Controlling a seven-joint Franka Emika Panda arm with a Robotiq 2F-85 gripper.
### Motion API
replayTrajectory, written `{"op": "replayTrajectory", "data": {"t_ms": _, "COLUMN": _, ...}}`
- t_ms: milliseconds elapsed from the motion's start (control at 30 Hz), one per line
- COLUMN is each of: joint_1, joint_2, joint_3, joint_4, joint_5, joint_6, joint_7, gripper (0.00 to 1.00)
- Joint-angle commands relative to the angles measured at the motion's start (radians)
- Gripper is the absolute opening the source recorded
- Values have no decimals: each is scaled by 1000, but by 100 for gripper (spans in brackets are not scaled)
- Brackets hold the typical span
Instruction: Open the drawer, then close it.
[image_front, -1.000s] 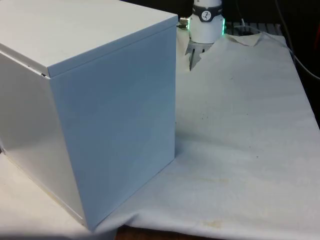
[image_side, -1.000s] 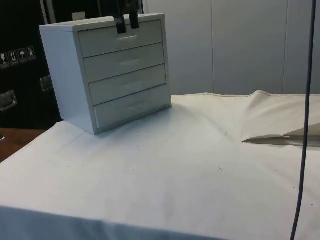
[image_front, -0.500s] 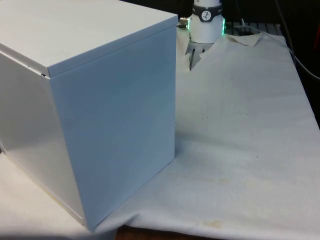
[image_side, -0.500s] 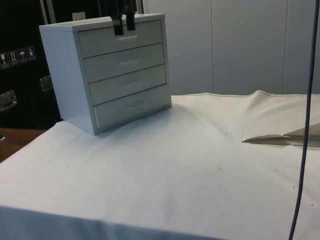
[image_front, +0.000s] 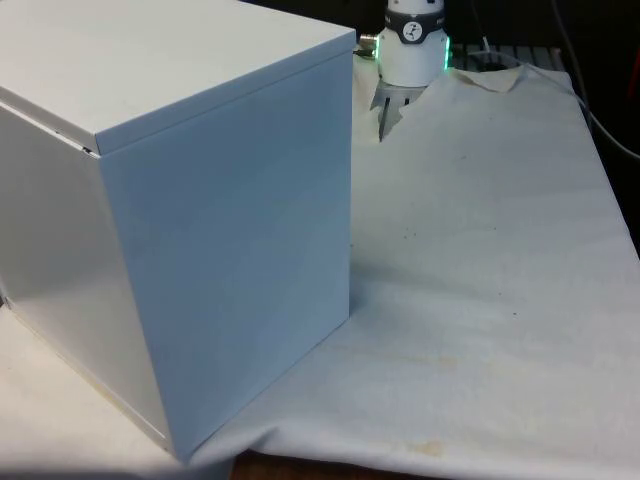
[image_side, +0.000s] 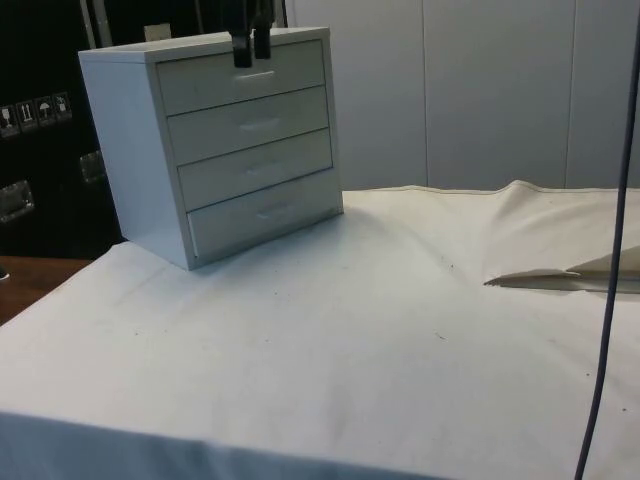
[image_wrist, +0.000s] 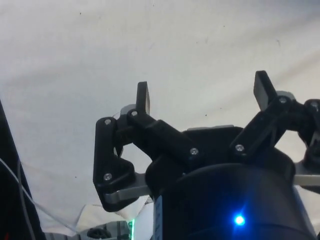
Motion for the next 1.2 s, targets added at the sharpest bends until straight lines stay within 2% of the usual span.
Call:
{"op": "replayTrajectory", "data": {"t_ms": 0, "joint_1": -2, "joint_2": -12, "joint_3": -3, "joint_4": -12, "joint_5": -4, "joint_6": 17, "joint_7": -16, "gripper": 100}}
{"op": "replayTrajectory", "data": {"t_ms": 67, "joint_1": 0, "joint_2": -5, "joint_3": -5, "joint_4": -3, "joint_5": 0, "joint_6": 3, "joint_7": -16, "gripper": 100}}
{"op": "replayTrajectory", "data": {"t_ms": 100, "joint_1": -2, "joint_2": -19, "joint_3": -11, "joint_4": -15, "joint_5": -4, "joint_6": 20, "joint_7": -39, "gripper": 100}}
{"op": "replayTrajectory", "data": {"t_ms": 300, "joint_1": -1, "joint_2": -29, "joint_3": -22, "joint_4": -19, "joint_5": -7, "joint_6": 23, "joint_7": -83, "gripper": 100}}
{"op": "replayTrajectory", "data": {"t_ms": 333, "joint_1": 0, "joint_2": -22, "joint_3": -23, "joint_4": -9, "joint_5": 0, "joint_6": 5, "joint_7": -80, "gripper": 100}}
{"op": "replayTrajectory", "data": {"t_ms": 367, "joint_1": -1, "joint_2": -30, "joint_3": -24, "joint_4": -19, "joint_5": -7, "joint_6": 24, "joint_7": -89, "gripper": 100}}
{"op": "replayTrajectory", "data": {"t_ms": 600, "joint_1": -1, "joint_2": -33, "joint_3": -38, "joint_4": -23, "joint_5": -17, "joint_6": 40, "joint_7": -153, "gripper": 100}}
{"op": "replayTrajectory", "data": {"t_ms": 633, "joint_1": -1, "joint_2": -26, "joint_3": -40, "joint_4": -15, "joint_5": -5, "joint_6": 25, "joint_7": -156, "gripper": 100}}
{"op": "replayTrajectory", "data": {"t_ms": 933, "joint_1": -2, "joint_2": -32, "joint_3": -46, "joint_4": -37, "joint_5": -50, "joint_6": 97, "joint_7": -193, "gripper": 100}}
{"op": "replayTrajectory", "data": {"t_ms": 967, "joint_1": -1, "joint_2": -26, "joint_3": -45, "joint_4": -28, "joint_5": -38, "joint_6": 77, "joint_7": -191, "gripper": 100}}
{"op": "replayTrajectory", "data": {"t_ms": 1000, "joint_1": -2, "joint_2": -31, "joint_3": -46, "joint_4": -38, "joint_5": -53, "joint_6": 103, "joint_7": -197, "gripper": 100}}
{"op": "replayTrajectory", "data": {"t_ms": 1167, "joint_1": -2, "joint_2": -30, "joint_3": -49, "joint_4": -47, "joint_5": -77, "joint_6": 135, "joint_7": -219, "gripper": 100}}
